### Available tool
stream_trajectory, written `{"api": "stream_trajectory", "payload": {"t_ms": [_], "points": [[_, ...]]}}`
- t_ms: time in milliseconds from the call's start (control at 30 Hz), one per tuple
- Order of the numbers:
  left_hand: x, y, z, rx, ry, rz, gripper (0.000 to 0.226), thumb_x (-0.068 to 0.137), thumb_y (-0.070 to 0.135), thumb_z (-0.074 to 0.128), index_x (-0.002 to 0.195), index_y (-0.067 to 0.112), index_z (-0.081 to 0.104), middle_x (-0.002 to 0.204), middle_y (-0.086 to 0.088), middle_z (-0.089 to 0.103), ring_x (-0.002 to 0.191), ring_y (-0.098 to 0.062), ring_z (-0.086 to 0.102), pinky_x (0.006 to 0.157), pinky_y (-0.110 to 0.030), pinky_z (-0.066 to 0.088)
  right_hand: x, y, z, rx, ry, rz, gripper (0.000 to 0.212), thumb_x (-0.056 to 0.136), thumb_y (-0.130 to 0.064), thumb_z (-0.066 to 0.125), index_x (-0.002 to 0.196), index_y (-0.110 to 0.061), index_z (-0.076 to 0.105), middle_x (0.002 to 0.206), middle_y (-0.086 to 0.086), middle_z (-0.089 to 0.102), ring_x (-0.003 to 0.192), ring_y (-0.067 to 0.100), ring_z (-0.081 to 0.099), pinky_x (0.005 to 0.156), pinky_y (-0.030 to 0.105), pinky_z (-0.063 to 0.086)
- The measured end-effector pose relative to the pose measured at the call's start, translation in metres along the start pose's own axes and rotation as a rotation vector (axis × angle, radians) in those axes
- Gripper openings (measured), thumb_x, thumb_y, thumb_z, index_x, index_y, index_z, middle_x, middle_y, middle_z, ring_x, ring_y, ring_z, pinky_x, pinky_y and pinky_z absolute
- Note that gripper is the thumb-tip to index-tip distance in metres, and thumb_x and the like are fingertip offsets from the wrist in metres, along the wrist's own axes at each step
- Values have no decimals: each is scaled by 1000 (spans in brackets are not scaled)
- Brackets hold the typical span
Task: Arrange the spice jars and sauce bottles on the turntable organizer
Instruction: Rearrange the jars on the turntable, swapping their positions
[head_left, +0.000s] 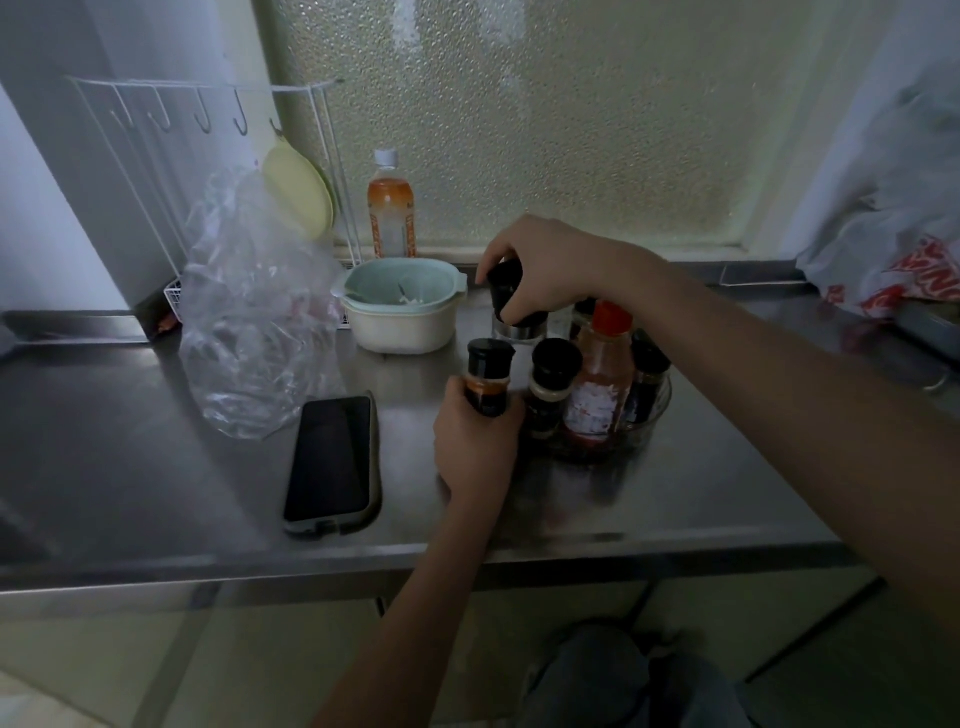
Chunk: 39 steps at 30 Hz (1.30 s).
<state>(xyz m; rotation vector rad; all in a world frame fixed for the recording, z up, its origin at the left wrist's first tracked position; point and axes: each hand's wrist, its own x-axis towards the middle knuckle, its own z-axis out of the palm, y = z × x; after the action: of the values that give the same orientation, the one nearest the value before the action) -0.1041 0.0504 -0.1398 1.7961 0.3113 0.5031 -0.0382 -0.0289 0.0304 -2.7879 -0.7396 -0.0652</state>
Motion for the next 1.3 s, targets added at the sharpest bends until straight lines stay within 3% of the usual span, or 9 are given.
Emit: {"api": "stream_trajectory", "payload": {"t_ms": [267,400,567,667,800,933,1100,1200,1300], "points": [[3,3,1,-53,50,-51,22,72,19,69,85,22,51,72,11,56,69,-11,57,65,-30,42,-1,12,18,76,15,50,49,68,-29,80,113,-20,65,120,5,59,98,19,58,76,36,56],[4,0,0,-96,98,-85,17,74,20,67,85,17,54,74,-1,63,72,-25,64,66,-38,53,-3,8,14,11,16,53,51,79,-43,70,120,-13,63,117,6,63,95,22,62,75,34,56],[2,-1,-1,-103,140,-35,17,77,23,69,85,15,56,72,6,61,69,-13,60,63,-30,44,-37,32,-40,392,505,105,33,93,-44,46,103,-21,67,93,0,69,66,13,67,42,19,44],[2,0,0,-56,118,6,17,78,24,69,84,16,54,68,14,55,64,-4,53,56,-25,36,-80,81,-29,483,667,250,23,96,-30,41,94,-23,64,96,7,70,64,8,64,44,17,42],[2,-1,0,4,68,68,17,78,22,69,83,17,53,67,15,53,63,3,49,53,-17,34,-118,118,52,484,486,460,41,84,8,45,115,-17,55,135,3,51,86,22,63,66,41,55],[0,0,-2,-39,98,62,19,80,24,68,84,12,55,73,2,62,68,-14,58,56,-26,38,-119,125,80,465,791,406,37,81,7,48,113,-13,47,115,-2,54,92,20,61,70,33,48],[-3,-2,-1,-37,94,132,25,79,38,68,83,17,55,71,8,63,67,-6,60,56,-25,43,-136,124,108,169,448,411,25,77,6,50,89,-11,65,106,17,66,95,32,59,80,33,45],[-1,-5,1,-70,92,94,24,77,44,67,82,23,55,69,12,62,67,2,58,55,-21,40,-148,107,119,26,422,323,21,83,-3,49,99,-8,62,112,16,60,98,30,54,80,33,46],[4,-10,1,-120,85,32,20,77,41,67,81,25,56,71,6,65,68,-13,63,61,-31,48,-160,89,128,-30,430,303,28,87,-9,49,113,-13,60,115,14,56,98,29,53,76,34,48]]}}
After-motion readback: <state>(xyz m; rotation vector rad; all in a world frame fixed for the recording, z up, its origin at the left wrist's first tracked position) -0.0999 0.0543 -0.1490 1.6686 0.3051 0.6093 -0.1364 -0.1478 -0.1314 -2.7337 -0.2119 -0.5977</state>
